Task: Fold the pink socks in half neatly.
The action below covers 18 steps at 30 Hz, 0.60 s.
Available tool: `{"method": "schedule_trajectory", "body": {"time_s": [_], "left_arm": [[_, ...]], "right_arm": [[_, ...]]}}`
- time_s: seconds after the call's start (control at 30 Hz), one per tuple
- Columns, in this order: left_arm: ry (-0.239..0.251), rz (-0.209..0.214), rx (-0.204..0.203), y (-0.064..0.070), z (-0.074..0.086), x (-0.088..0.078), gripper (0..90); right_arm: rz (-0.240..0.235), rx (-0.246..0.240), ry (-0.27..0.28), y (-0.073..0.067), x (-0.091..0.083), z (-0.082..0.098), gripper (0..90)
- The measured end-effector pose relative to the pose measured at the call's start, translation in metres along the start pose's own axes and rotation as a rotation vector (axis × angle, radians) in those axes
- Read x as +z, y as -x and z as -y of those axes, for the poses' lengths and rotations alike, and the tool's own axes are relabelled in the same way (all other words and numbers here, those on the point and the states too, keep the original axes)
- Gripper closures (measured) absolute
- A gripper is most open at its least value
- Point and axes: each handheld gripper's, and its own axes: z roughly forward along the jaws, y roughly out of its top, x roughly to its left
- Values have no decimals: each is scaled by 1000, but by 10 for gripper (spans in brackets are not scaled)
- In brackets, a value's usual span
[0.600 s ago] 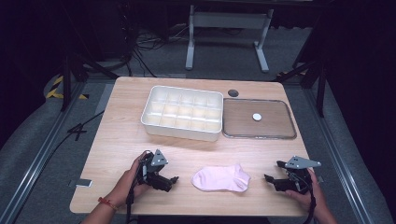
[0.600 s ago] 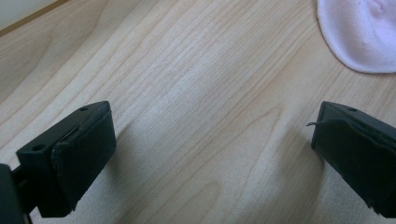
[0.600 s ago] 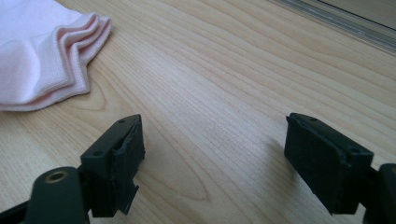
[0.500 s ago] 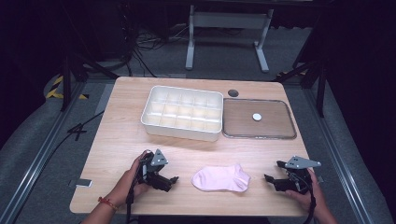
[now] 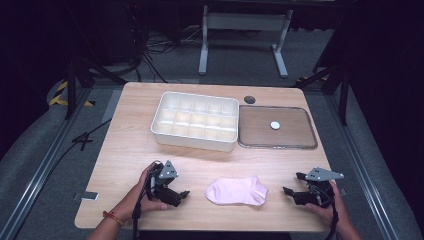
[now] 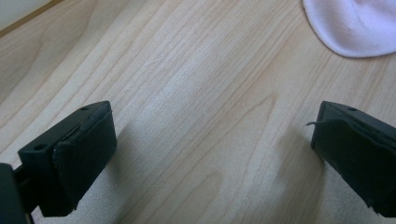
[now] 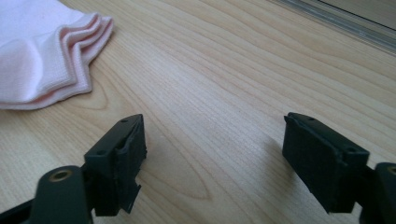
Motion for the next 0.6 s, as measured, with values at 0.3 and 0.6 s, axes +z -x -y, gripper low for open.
{"method": "schedule_trajectory", "body": {"time_s": [0.3, 0.6], "left_arm": [[2, 10, -1, -1, 0, 0, 2], [3, 10, -3, 0, 0, 1, 3]], "right_arm": [[-10, -34, 22, -3, -4, -1, 316], [-26, -35, 85, -4, -14, -9, 451]]}}
